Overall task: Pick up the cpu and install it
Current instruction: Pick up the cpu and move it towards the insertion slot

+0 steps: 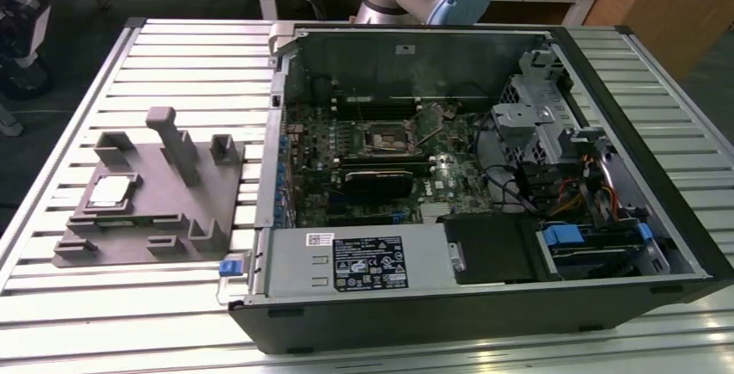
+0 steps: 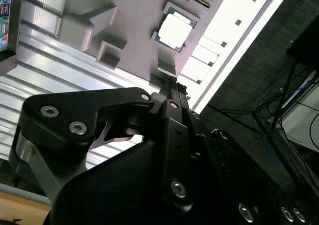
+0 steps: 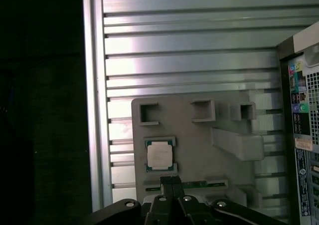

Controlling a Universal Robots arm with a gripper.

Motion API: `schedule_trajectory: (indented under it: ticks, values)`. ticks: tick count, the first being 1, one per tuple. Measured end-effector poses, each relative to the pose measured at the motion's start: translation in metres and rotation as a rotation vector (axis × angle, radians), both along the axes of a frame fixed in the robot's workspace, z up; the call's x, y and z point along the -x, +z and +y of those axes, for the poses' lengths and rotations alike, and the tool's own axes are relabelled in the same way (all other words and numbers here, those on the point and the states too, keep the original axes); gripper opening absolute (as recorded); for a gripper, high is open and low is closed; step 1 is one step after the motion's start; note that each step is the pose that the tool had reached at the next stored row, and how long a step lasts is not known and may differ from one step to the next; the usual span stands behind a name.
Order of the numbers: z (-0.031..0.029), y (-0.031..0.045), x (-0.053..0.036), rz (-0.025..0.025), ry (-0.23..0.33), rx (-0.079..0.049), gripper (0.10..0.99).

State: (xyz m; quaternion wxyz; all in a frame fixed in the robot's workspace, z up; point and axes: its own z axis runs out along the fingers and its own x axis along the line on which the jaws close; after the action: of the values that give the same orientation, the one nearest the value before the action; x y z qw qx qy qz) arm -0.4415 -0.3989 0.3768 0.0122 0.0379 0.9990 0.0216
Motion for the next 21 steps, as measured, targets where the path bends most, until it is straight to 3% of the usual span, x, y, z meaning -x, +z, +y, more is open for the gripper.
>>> schedule_trajectory:
  ticks: [21]
  values:
    - [-0.0002,-0.0076,0.0006,0.0004,0.0,0.001,0.106]
